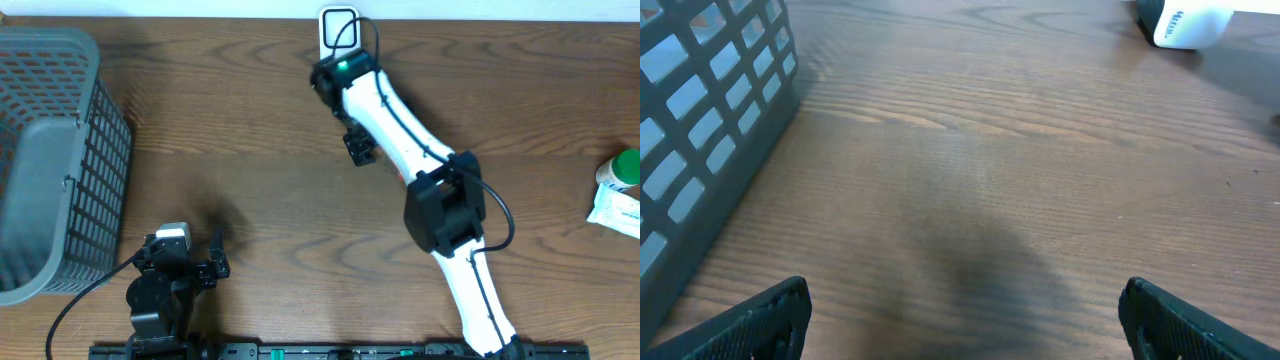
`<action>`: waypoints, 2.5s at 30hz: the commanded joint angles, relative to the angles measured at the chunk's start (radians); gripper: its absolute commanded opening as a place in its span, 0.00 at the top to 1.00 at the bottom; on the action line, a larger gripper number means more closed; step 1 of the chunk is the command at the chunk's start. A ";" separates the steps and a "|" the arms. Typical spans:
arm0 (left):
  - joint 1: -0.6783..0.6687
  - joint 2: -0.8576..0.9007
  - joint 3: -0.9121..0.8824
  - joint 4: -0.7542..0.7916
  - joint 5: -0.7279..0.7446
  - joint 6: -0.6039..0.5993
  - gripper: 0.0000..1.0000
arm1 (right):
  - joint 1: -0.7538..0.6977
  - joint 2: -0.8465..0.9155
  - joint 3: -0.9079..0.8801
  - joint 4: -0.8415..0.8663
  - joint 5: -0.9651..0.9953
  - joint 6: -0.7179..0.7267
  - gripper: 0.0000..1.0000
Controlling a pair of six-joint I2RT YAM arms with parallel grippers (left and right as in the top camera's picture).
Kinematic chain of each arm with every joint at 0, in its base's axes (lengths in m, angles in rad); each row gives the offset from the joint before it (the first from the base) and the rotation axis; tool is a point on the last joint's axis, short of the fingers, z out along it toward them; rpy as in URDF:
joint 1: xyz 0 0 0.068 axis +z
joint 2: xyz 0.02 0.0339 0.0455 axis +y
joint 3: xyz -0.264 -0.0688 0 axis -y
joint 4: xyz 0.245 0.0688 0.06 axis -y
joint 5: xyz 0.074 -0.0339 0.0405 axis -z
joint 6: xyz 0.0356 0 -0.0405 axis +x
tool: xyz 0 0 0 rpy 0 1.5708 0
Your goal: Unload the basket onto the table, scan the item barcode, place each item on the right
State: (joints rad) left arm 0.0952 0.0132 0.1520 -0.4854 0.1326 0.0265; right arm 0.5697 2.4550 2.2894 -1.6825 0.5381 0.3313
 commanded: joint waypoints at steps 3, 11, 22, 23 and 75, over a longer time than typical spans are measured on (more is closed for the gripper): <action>-0.002 -0.003 -0.015 0.001 0.017 -0.001 0.02 | 0.071 -0.029 -0.054 -0.002 0.154 0.090 0.01; -0.002 -0.003 -0.015 0.001 0.017 -0.001 0.02 | 0.131 -0.029 -0.225 0.071 0.266 0.096 0.01; -0.002 -0.003 -0.015 0.001 0.017 -0.001 0.02 | 0.131 -0.029 -0.462 0.171 0.391 0.198 0.03; -0.002 -0.003 -0.015 0.001 0.017 -0.001 0.02 | 0.127 -0.029 -0.488 0.190 0.403 0.198 0.05; -0.002 -0.003 -0.015 0.001 0.017 -0.001 0.02 | -0.195 -0.372 -0.407 0.099 -1.025 -0.587 0.99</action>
State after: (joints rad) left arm 0.0952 0.0132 0.1520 -0.4850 0.1329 0.0265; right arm 0.4339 2.0922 1.8717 -1.5711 -0.2123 -0.1097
